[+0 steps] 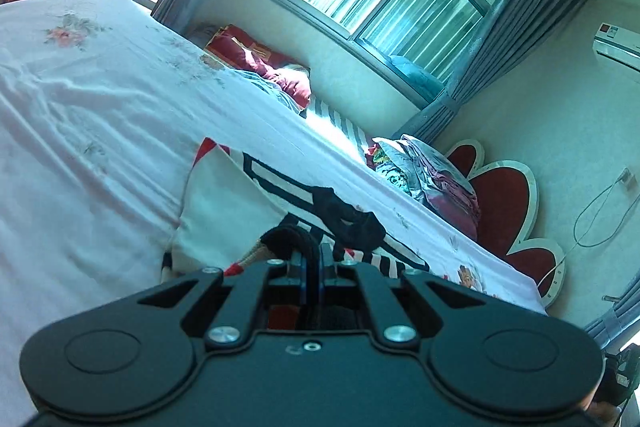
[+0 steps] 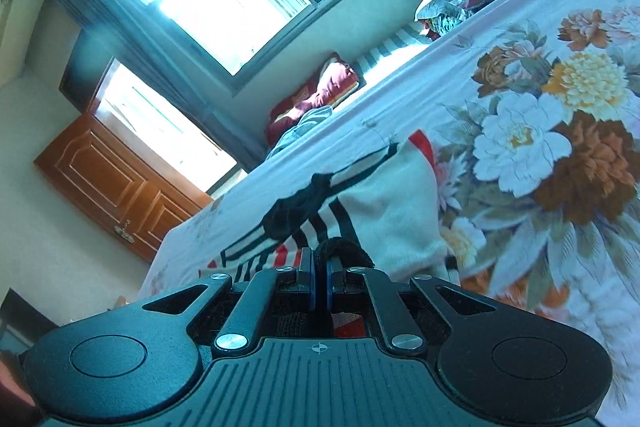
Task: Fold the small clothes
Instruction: 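Lift the hem with both tools and fold it up toward the black collar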
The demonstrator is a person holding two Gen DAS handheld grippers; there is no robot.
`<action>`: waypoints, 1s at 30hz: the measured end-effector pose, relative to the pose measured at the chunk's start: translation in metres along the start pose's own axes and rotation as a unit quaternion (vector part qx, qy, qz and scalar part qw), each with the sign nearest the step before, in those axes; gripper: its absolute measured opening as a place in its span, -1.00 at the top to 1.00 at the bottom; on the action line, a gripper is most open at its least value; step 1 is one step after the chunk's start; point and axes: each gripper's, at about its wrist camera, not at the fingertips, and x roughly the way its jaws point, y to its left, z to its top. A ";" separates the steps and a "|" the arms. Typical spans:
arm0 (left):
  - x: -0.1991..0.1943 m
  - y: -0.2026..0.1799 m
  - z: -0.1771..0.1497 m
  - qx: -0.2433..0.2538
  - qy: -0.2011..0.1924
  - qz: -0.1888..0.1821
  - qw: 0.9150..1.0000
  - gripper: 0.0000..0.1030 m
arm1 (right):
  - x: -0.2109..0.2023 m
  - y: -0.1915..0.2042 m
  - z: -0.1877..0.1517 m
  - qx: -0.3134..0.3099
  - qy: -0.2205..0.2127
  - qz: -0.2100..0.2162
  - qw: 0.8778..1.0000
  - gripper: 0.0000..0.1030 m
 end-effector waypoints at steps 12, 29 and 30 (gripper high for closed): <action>0.166 0.030 0.051 -0.001 0.112 0.042 0.993 0.92 | 0.160 -0.052 0.072 0.065 0.057 -0.049 0.995 0.92; 0.206 0.004 0.049 0.234 0.141 0.081 0.958 0.15 | 0.206 -0.024 0.067 -0.170 0.086 -0.097 0.977 0.04; 0.210 0.001 0.045 0.254 0.143 0.092 0.952 0.14 | 0.216 -0.022 0.059 -0.194 0.096 -0.108 0.970 0.04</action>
